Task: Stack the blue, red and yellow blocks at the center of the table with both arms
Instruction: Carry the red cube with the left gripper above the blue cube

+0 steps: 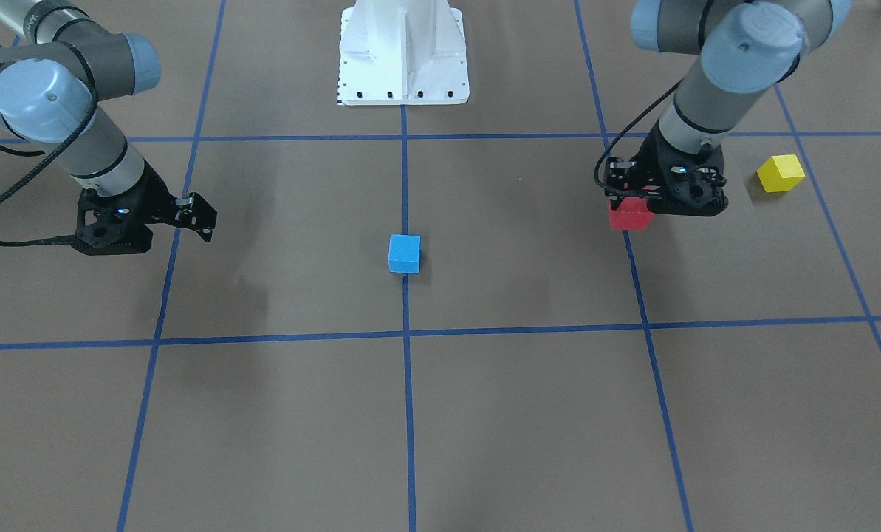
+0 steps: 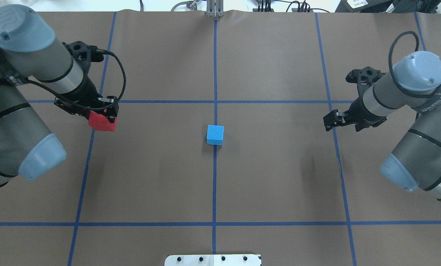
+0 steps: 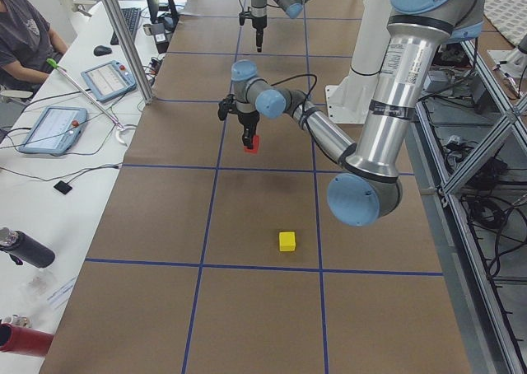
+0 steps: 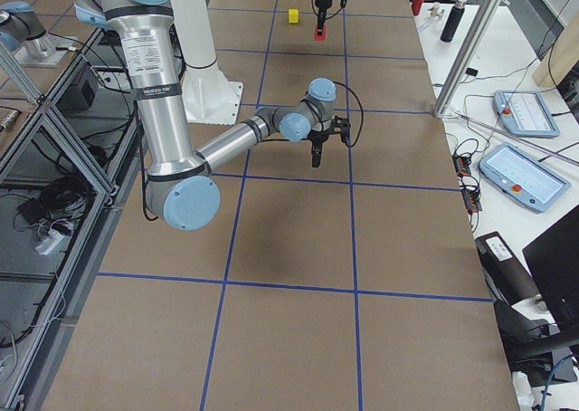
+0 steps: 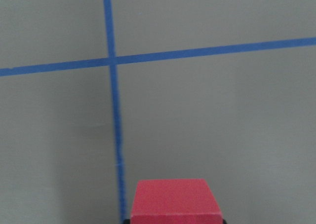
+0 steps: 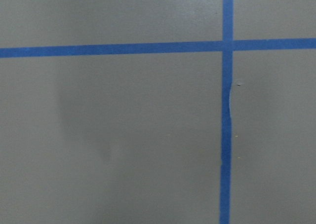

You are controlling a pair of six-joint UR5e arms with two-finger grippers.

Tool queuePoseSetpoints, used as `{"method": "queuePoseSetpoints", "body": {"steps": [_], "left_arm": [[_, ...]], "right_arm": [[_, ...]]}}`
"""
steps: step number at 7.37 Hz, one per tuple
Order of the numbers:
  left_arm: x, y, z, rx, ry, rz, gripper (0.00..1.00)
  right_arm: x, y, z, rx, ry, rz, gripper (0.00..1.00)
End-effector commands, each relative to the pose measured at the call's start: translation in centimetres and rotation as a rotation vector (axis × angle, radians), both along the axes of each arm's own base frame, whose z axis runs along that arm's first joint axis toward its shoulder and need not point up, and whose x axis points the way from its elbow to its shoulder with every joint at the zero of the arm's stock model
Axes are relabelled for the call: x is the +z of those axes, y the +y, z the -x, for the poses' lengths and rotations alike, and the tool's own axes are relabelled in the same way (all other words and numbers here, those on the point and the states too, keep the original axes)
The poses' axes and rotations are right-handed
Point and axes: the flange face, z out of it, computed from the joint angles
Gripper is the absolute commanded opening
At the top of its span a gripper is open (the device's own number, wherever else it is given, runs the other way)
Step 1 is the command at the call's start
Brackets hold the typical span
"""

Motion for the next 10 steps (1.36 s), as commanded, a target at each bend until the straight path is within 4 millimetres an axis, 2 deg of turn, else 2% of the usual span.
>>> {"method": "queuePoseSetpoints", "body": {"steps": [1,2,3,4,6,7,10], "left_arm": [[-6.2,-1.2,-7.1,-0.019,0.011,0.039,0.00],[-8.1,-3.1,-9.5,-0.019,0.024,0.021,0.00],[-9.1,-4.7,-11.3,-0.020,0.040,0.008,0.00],[-9.7,-4.2,-14.7,-0.018,0.059,0.031,0.00],[-12.5,-4.2,-20.5,-0.027,0.044,0.050,0.00],[-13.3,-3.9,-22.3,-0.018,0.033,0.050,0.00],[-13.2,-3.4,-23.0,0.004,0.016,-0.011,0.00]], "right_arm": [[5.3,-0.7,-8.6,-0.034,-0.006,-0.019,1.00],[7.0,-0.8,-11.9,-0.057,-0.013,-0.043,1.00],[7.6,-1.0,-12.6,-0.062,-0.008,-0.048,1.00],[8.4,-1.0,-12.6,-0.062,-0.001,-0.036,1.00],[8.4,-0.8,-13.6,-0.051,-0.013,-0.028,1.00],[8.4,-0.7,-13.7,-0.049,-0.013,-0.028,1.00],[8.0,-0.7,-13.6,-0.051,-0.020,-0.031,1.00]]}}
